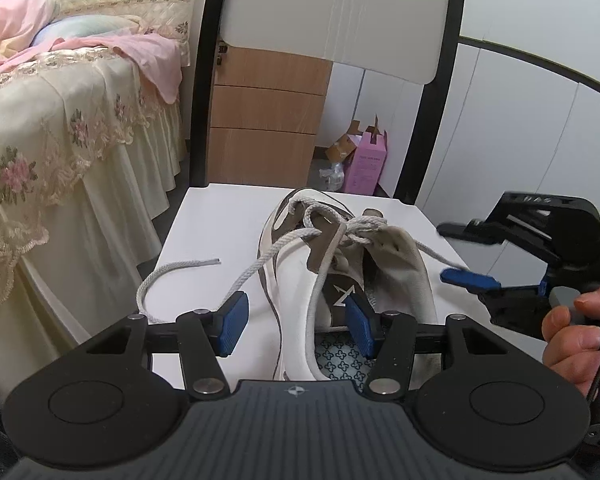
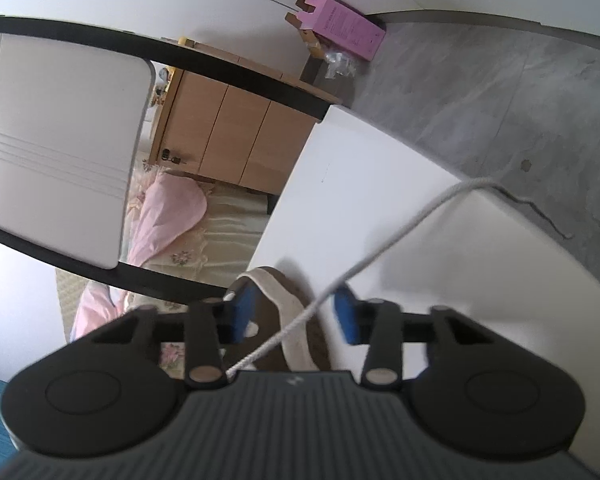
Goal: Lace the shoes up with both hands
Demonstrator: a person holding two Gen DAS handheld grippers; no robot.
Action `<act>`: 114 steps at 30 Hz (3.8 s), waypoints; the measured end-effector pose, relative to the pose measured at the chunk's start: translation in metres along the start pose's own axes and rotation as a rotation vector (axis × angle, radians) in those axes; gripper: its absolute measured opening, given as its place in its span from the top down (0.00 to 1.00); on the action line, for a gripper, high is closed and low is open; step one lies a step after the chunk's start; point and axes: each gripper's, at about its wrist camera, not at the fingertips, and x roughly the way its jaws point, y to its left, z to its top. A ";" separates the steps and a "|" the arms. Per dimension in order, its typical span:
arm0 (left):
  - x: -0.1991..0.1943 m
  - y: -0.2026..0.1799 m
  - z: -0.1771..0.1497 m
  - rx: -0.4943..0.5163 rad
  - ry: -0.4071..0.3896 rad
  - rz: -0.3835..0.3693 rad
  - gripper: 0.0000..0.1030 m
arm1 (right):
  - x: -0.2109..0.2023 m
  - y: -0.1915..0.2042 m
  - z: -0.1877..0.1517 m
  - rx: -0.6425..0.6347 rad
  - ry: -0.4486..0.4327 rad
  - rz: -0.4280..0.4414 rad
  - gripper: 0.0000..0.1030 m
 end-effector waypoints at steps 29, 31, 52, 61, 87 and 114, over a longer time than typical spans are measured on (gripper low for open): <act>-0.001 0.012 -0.002 -0.132 0.057 -0.036 0.40 | -0.063 0.138 0.003 -0.355 -0.359 0.420 0.96; -0.001 0.013 -0.002 -0.142 0.060 -0.039 0.40 | -0.066 0.154 0.006 -0.385 -0.355 0.425 0.96; -0.004 0.011 -0.002 -0.136 0.056 -0.026 0.38 | -0.144 0.316 0.063 -0.634 -0.514 0.385 0.96; -0.003 0.010 -0.002 -0.127 0.058 -0.030 0.38 | -0.187 0.360 0.074 -0.788 -0.591 0.338 0.97; -0.018 -0.015 -0.002 0.091 -0.072 -0.007 0.51 | -0.068 0.257 -0.099 -1.725 0.072 -0.110 0.97; 0.018 0.077 0.003 -0.595 0.023 -0.312 0.86 | 0.028 0.194 -0.146 -1.947 0.543 -0.236 0.97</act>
